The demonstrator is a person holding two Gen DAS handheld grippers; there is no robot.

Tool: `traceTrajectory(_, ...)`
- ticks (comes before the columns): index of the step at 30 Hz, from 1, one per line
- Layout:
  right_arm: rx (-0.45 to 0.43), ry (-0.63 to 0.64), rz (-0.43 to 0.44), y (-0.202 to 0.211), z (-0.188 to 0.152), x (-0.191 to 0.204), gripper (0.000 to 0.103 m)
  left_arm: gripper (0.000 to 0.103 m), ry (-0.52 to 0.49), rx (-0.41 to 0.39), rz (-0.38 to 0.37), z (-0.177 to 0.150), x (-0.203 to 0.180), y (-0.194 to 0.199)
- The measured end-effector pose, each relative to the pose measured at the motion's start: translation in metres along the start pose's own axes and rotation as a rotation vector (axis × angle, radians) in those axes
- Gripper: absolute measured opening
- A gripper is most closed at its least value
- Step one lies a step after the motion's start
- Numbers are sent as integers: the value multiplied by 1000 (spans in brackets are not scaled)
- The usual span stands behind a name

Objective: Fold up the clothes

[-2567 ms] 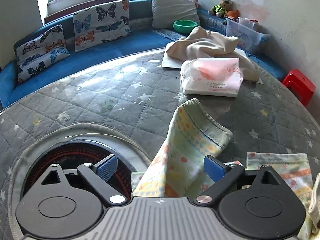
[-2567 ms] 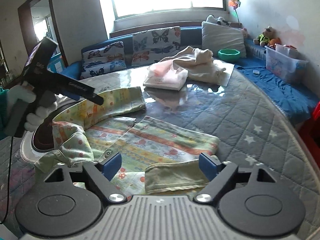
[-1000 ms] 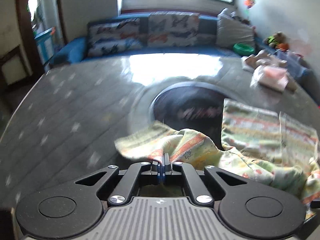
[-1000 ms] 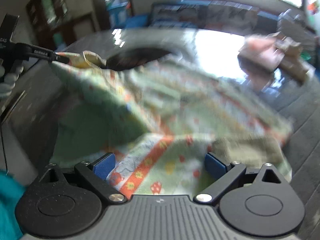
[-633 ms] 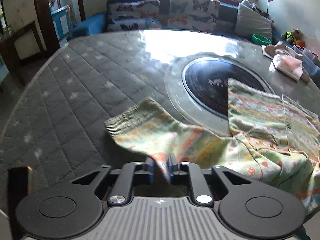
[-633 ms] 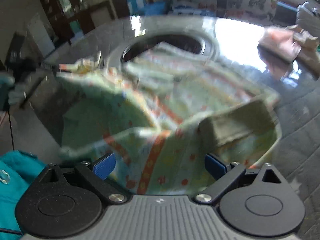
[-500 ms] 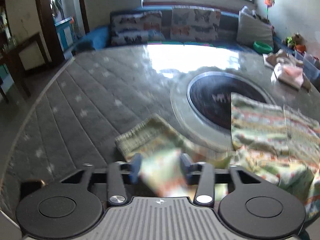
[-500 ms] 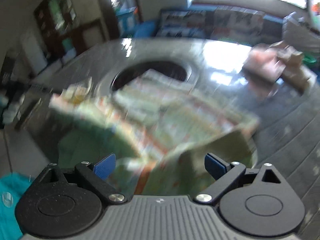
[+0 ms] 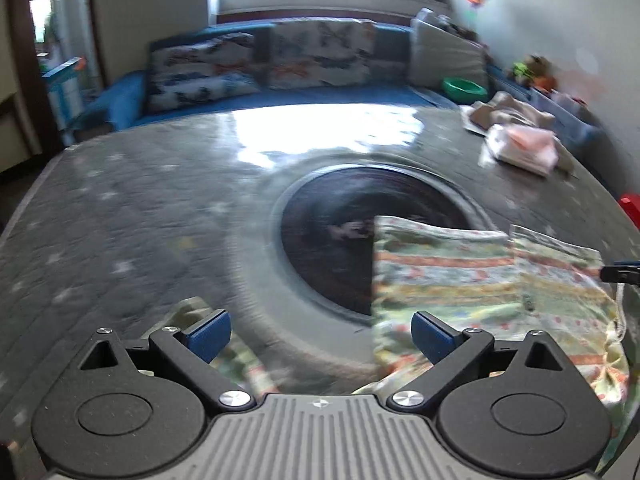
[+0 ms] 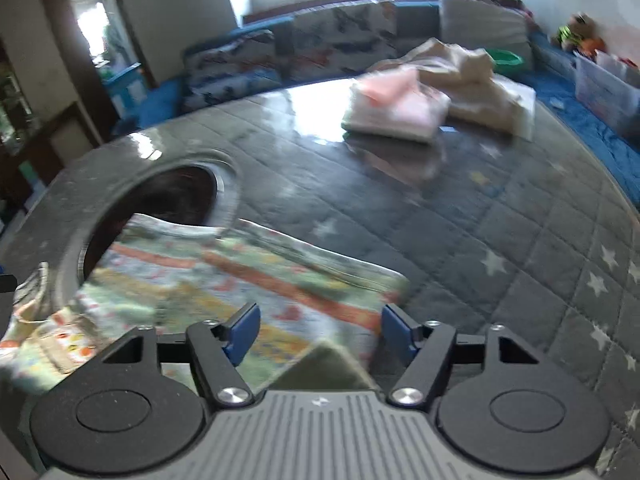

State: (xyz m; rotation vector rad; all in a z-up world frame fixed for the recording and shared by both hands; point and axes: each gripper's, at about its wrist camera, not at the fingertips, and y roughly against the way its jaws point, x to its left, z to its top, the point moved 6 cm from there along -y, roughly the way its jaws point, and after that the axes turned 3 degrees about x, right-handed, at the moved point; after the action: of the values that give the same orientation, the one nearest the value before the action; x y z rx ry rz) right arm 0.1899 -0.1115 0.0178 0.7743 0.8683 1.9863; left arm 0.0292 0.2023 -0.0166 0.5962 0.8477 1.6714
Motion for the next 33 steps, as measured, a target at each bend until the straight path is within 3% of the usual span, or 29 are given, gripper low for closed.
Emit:
traceTrajectory(5,16,-33,-28,-7,-1,-16,66,95,-47,38,-81,15,-26,-34)
traceTrajectory(9,39,-35,-31,-15,2,-18,59,78,-84,63,-101,26,-38,-58)
traceTrajectory(12,46,-29,-36,-20,5,-19,55,59,-102,93,-115,32,-45,-77)
traceTrajectory(20,80,33,-41,-25,12,-9,44,56,-113,126,-118,37,-50,-103)
traceTrajectory(21,83,43,-43,-26,13,-7,42,53,-116,126,-119,38,-50,-104)
traceTrajectory(25,102,82,-32,-31,17,2,13,13,-140,121,-122,39,-53,-105)
traceTrajectory(28,101,141,-37,-35,23,16,9,7,-120,119,-130,41,-46,-104)
traceTrajectory(33,70,208,-18,-42,46,41,9,3,-90,81,-84,46,-26,-94)
